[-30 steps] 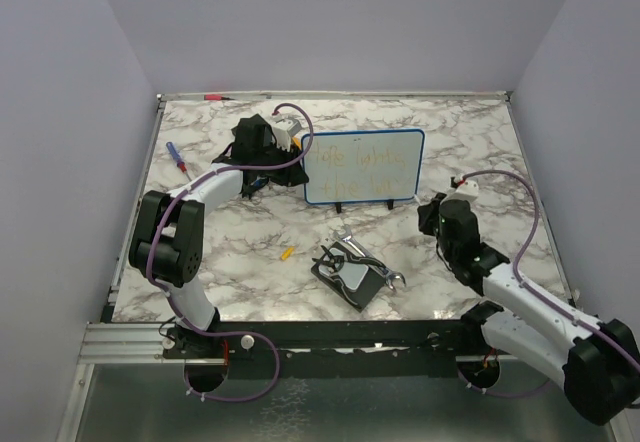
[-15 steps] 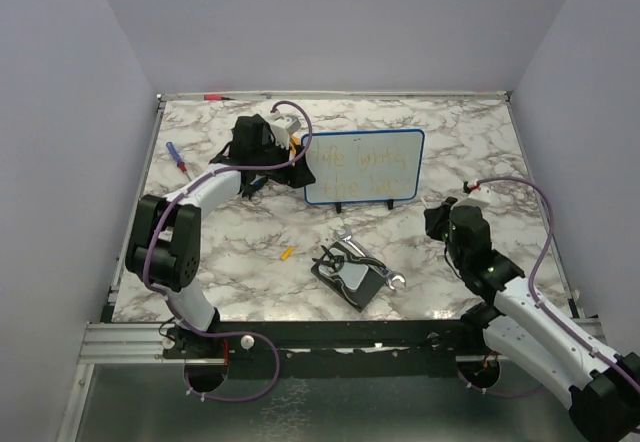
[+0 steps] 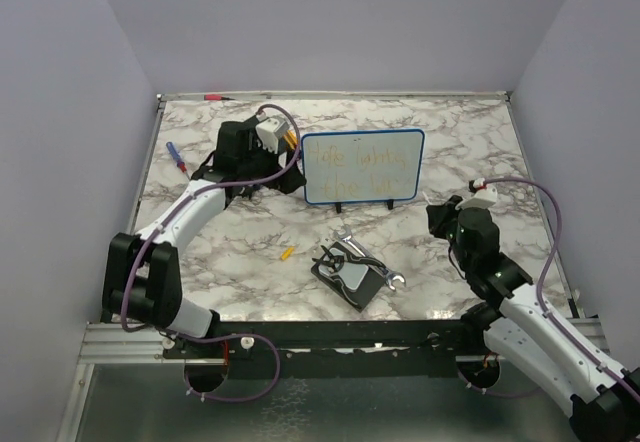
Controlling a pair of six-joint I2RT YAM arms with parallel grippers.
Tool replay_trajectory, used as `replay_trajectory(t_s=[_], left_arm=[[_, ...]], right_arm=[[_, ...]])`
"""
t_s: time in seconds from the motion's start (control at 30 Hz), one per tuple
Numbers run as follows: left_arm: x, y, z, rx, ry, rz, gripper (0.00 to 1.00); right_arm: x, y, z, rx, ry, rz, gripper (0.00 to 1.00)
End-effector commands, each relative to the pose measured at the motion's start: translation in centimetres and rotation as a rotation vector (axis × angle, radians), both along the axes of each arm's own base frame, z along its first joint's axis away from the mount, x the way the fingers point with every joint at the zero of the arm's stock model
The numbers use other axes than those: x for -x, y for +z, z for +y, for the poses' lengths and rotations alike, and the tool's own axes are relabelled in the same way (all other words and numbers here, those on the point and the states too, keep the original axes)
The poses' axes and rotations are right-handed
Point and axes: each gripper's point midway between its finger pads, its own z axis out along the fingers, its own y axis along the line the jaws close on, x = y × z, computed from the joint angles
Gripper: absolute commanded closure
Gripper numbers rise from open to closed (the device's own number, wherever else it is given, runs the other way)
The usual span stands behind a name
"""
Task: Write a sentence on the whiteboard
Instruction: Write a sentence on the whiteboard, then close the whiteboard marker at the center of the board.
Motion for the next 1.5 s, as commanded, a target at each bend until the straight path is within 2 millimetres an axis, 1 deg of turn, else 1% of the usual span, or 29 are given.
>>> replay_trajectory(t_s=[0.0, 0.07, 0.2, 0.33, 0.4, 0.53, 0.63, 0.73, 0.8, 0.83, 0.97, 1.17, 1.3, 1.47], left_arm=[[2.8, 0.1, 2.3, -0.028, 0.072, 0.005, 0.16], [4.0, 0.2, 3.0, -0.02, 0.112, 0.019, 0.16], [6.5, 0.3, 4.0, 0.018, 0.21, 0.092, 0.17], [8.6, -1.4, 5.6, -0.005, 0.337, 0.205, 0.2], [9.6, -2.6, 6.0, -0.026, 0.374, 0.253, 0.22], [11.1, -4.1, 4.9, -0.045, 0.376, 0.298, 0.24], [12.2, -6.1, 3.9, -0.091, 0.352, 0.345, 0.24], [13.4, -7.9, 3.0, -0.14, 0.322, 0.394, 0.26], [13.9, -9.0, 2.8, -0.166, 0.316, 0.421, 0.26], [14.1, -9.4, 2.7, -0.175, 0.313, 0.434, 0.27], [14.7, -11.0, 2.7, -0.213, 0.31, 0.476, 0.34], [15.2, -12.4, 1.8, -0.256, 0.282, 0.501, 0.42], [15.5, -13.7, 2.3, -0.309, 0.307, 0.509, 0.47], [15.8, -14.2, 2.2, -0.34, 0.314, 0.505, 0.51]], right_arm=[[-0.1, 2.9, 0.7, -0.001, 0.062, -0.082, 0.99], [-0.1, 3.4, 0.5, 0.003, 0.053, -0.097, 1.0], [-0.2, 3.9, 0.3, 0.011, 0.039, -0.082, 0.99], [-0.4, 4.3, 0.9, 0.013, 0.076, -0.1, 0.99], [-0.5, 4.5, 1.1, 0.009, 0.086, -0.117, 0.99], [-0.6, 5.2, 1.5, 0.004, 0.112, -0.153, 0.99], [-0.6, 5.8, 1.8, 0.005, 0.13, -0.169, 0.99], [-0.6, 6.1, 1.9, 0.001, 0.14, -0.184, 1.0], [-0.4, 6.1, 2.0, 0.0, 0.145, -0.186, 1.0], [-0.6, 6.6, 2.0, -0.009, 0.145, -0.209, 0.99], [-0.5, 6.5, 2.1, -0.014, 0.147, -0.219, 1.0], [-0.5, 6.2, 1.8, -0.011, 0.134, -0.216, 1.0], [-0.4, 6.4, 1.6, -0.01, 0.129, -0.223, 0.99], [-0.3, 6.5, 1.5, -0.013, 0.124, -0.231, 0.99]])
